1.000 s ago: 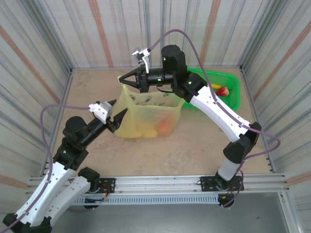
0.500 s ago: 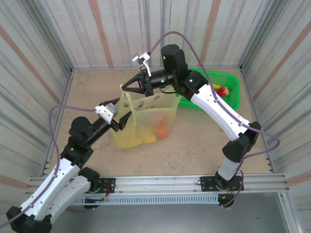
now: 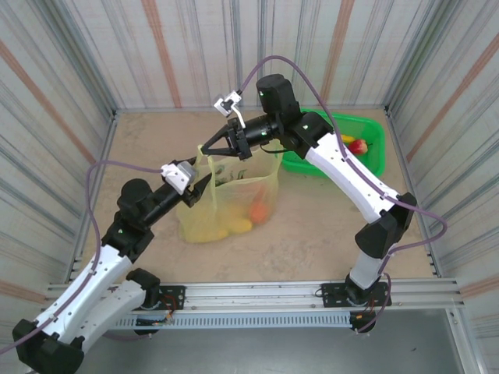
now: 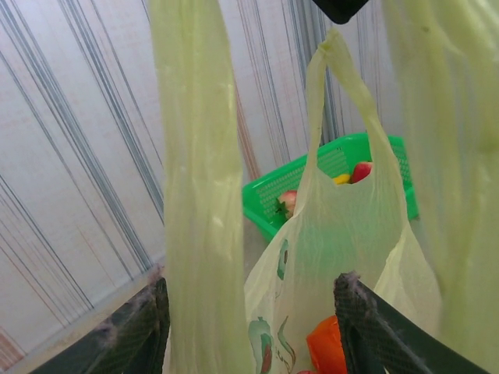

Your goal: Place the fake fruits into the plastic bag and tie a complex knot

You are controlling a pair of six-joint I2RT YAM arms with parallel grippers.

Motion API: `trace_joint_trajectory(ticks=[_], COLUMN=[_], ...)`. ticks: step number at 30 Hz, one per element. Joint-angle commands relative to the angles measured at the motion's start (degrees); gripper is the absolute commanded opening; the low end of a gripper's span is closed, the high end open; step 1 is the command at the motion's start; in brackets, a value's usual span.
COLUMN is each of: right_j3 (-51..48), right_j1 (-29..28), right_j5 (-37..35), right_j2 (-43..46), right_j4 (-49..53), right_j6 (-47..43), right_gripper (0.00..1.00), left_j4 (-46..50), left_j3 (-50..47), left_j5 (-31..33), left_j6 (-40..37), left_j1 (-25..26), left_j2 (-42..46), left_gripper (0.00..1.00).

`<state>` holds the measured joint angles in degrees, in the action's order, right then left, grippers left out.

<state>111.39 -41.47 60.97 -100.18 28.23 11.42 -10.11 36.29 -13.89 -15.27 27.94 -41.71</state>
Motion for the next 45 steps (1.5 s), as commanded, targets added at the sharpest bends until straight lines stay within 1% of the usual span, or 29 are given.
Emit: trace_joint_trajectory(ticks=[1, 6, 9, 12, 15, 16, 17, 22, 23, 24, 27, 30, 34, 41, 45], right_j3=[0.97, -0.56, -2.58, -5.62, -6.14, -6.24, -6.34, -6.72, -6.76, -6.8, -7.15, -7.55, -8.13, -8.61, -9.55], right_j1=[0.08, 0.15, -0.27, -1.02, -1.35, -1.36, -1.29, -1.21, -1.19, -1.15, -0.94, -0.94, -1.69, -1.72, -1.24], right_j5=[2.15, 1.95, 2.28, 2.76, 2.82, 2.62, 2.45, 2.14, 2.09, 2.12, 1.95, 1.58, 0.58, -0.17, 0.16], right_j2=[-0.62, 0.02, 0.82, 1.57, 1.5, 1.5, 1.49, 1.7, 1.66, 1.66, 1.74, 1.78, 1.85, 2.11, 2.96], right_j4=[2.88, 3.33, 3.02, 1.66, 2.07, 2.14, 2.18, 2.35, 2.36, 2.51, 2.89, 3.23, 4.83, 5.23, 3.67], right_j6=[-1.31, -1.38, -1.25, -0.76, -0.73, -0.78, -0.79, -0.78, -0.76, -0.87, -0.96, -1.05, -2.35, -3.16, -2.16], right_gripper=[0.0, 0.0, 0.0, 0.0, 0.0, 0.0, 0.0, 0.0, 0.0, 0.0, 0.01, 0.08, 0.15, 0.13, 0.15], left_j4=[-1.38, -3.31, -6.05, -5.2, -5.82, -6.14, -6.24, -6.15, -6.2, -6.23, -6.33, -6.41, -6.94, -6.74, -6.59], left_j3=[2.57, 3.18, 2.11, 2.75, 2.89, 2.82, 2.87, 3.33, 3.29, 3.23, 3.07, 2.87, 2.8, 2.62, 2.41], left_j5=[2.27, 6.84, 7.1, 6.67, 5.21, 5.05, 4.93, 4.2, 4.37, 4.75, 4.94, 5.4, 5.48, 5.01, 5.37], left_j6=[-1.04, -0.11, -0.02, -0.25, 0.36, 0.45, 0.5, -0.1, -0.12, -0.1, -0.18, -0.33, -0.04, -0.16, -0.37], left_j1=[0.27, 0.27, 0.26, 0.29, 0.25, 0.27, 0.27, 0.27, 0.27, 0.27, 0.27, 0.27, 0.27, 0.18, 0.02], left_j2=[-0.2, 0.0, 0.57, -1.01, -1.79, -1.87, -1.88, -1.55, -1.44, -1.37, -1.11, -1.08, -1.22, -1.35, -1.18], left_gripper=[0.59, 0.6, 0.58, 0.57, 0.55, 0.52, 0.47, 0.09, 0.03, 0.0, 0.0, 0.0, 0.0, 0.0, 0.0])
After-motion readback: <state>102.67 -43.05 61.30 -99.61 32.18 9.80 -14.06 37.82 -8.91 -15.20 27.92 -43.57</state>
